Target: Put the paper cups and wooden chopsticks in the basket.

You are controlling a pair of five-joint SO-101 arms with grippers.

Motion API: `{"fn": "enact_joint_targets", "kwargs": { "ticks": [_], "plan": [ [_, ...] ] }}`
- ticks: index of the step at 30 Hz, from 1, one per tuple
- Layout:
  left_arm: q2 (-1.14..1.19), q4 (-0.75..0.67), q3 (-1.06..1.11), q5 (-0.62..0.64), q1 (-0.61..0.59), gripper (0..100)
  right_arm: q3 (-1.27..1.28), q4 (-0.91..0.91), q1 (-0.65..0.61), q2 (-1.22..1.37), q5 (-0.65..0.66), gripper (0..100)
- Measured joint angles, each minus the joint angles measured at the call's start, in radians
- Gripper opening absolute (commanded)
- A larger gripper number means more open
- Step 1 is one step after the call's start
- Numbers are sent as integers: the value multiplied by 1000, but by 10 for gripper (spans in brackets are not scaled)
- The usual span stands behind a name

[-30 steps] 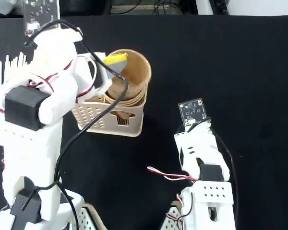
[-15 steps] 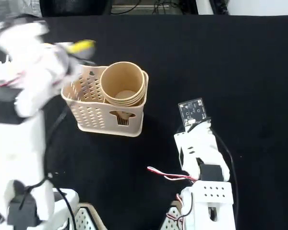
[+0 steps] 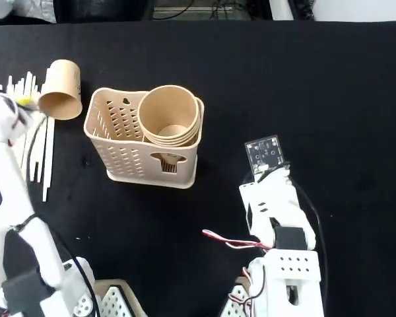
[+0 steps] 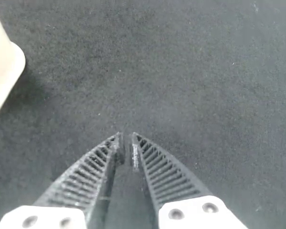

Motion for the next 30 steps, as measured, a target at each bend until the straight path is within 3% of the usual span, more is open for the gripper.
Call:
{"fn": "enact_joint_targets", "kwargs": {
  "ticks": [4,8,14,21,30],
  "plan": [
    [17,-157,149,-222,0,275,0,0,0,0,21,42],
    [17,-276,241,-334,9,276,0,0,0,0,26,42],
    [34,-445,302,-362,40,272,0,0,0,0,26,42],
    [132,-545,307,-364,89,271,0,0,0,0,26,42],
    [338,-571,224,-364,84,270,0,0,0,0,26,42]
  ]
}}
